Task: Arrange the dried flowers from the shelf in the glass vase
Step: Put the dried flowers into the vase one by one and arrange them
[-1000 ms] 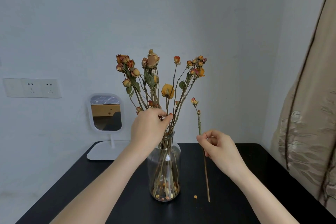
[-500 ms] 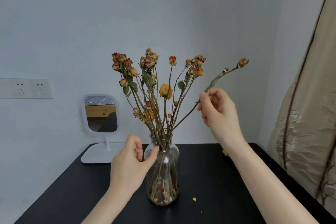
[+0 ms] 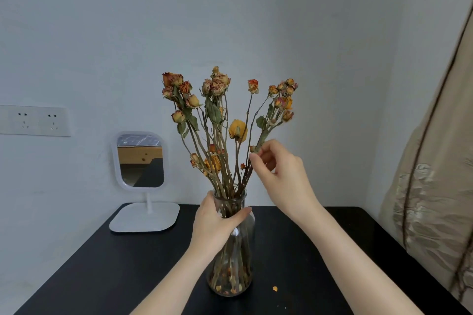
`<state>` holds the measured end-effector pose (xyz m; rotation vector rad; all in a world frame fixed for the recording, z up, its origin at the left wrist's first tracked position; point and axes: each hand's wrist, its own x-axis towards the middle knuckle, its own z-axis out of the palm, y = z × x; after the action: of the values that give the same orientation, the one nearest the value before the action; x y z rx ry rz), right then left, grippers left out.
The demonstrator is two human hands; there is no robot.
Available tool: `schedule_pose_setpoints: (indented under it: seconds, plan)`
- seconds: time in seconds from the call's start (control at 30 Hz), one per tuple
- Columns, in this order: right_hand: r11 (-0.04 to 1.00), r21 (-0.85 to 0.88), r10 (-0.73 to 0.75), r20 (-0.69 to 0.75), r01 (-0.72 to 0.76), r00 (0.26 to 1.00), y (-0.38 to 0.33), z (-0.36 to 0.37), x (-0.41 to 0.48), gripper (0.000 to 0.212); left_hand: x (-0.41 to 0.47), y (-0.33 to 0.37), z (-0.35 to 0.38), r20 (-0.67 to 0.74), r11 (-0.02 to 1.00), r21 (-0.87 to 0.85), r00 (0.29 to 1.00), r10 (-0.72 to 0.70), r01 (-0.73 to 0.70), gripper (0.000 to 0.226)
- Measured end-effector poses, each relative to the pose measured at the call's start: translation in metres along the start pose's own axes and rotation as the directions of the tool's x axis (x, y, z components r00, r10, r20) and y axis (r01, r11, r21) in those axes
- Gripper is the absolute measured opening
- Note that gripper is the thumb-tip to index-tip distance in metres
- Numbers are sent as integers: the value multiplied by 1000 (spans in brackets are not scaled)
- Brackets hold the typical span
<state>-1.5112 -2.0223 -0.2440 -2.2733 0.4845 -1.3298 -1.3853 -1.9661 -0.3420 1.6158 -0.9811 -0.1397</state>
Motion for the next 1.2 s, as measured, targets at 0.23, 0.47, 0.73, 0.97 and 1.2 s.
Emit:
schedule_pose_setpoints:
  seconds: [0.23, 0.47, 0.73, 0.97, 1.2]
  plan:
    - [990, -136, 24, 34, -20, 999, 6, 13, 4, 17, 6, -6, -4, 89, 997, -65, 995, -43, 49, 47]
    - [965, -261, 15, 109, 14, 994, 3, 13, 8, 22, 8, -10, -6, 140, 990, -121, 989, -48, 65, 52]
    - [958, -285, 72, 129, -33, 989, 3, 23, 3, 32, 9, -13, -5, 148, 989, -130, 988, -50, 70, 54]
    - [977, -188, 86, -98, -104, 991, -2, 27, 9, 26, 9, -12, -4, 137, 990, -124, 989, -52, 69, 60]
    - [968, -218, 112, -80, -127, 990, 5, 36, 2, 23, 9, -13, -3, 129, 990, -124, 990, -57, 73, 59]
